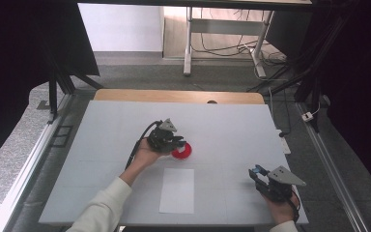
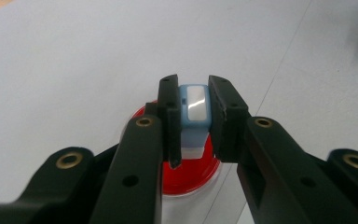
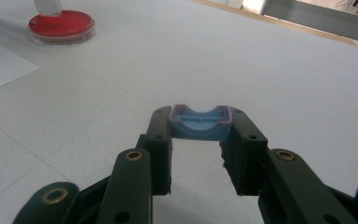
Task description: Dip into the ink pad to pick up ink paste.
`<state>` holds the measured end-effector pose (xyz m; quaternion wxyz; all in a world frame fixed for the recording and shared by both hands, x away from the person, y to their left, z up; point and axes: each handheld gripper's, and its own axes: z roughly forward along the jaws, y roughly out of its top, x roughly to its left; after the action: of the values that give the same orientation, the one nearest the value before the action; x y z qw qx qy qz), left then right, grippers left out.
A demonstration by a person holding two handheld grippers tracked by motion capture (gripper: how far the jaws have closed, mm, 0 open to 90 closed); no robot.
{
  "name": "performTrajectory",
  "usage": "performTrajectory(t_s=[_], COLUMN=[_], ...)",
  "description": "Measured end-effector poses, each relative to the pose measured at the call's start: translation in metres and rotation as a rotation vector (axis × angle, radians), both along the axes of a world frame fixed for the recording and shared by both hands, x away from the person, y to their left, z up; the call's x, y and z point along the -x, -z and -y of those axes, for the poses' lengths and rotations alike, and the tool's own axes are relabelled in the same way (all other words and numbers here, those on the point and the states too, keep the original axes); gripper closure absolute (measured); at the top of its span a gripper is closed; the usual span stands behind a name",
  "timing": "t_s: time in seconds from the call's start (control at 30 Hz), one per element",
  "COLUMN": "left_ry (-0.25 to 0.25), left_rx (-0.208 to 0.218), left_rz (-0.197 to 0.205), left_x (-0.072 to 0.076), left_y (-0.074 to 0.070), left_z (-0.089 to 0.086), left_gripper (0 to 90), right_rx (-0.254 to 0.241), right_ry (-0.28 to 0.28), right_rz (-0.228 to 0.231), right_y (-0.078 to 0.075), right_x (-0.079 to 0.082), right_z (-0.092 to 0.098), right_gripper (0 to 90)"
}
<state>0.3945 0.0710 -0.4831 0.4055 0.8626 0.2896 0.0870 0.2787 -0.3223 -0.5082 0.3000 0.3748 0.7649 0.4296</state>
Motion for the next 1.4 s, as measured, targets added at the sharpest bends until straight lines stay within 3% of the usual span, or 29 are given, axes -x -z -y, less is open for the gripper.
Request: performTrajectory(t_s=[0.8, 1.4], left_ry=[0.010, 0.014], left_rx=[-0.012, -0.058], left_rz=[-0.014, -0.010], left_x=[-0.001, 0.000], left_y=[0.010, 0.012], left_z=[0.001, 0.005], left_gripper=[75.3, 75.4], right_rx=[0.001, 0.003], right_ry=[-0.003, -0.004], right_rz=[0.001, 0.001], right_y=[0.000, 0.000], right_x=[0.000, 0.000], right_z=[0.000, 0.000], right_gripper=[64.3, 64.3])
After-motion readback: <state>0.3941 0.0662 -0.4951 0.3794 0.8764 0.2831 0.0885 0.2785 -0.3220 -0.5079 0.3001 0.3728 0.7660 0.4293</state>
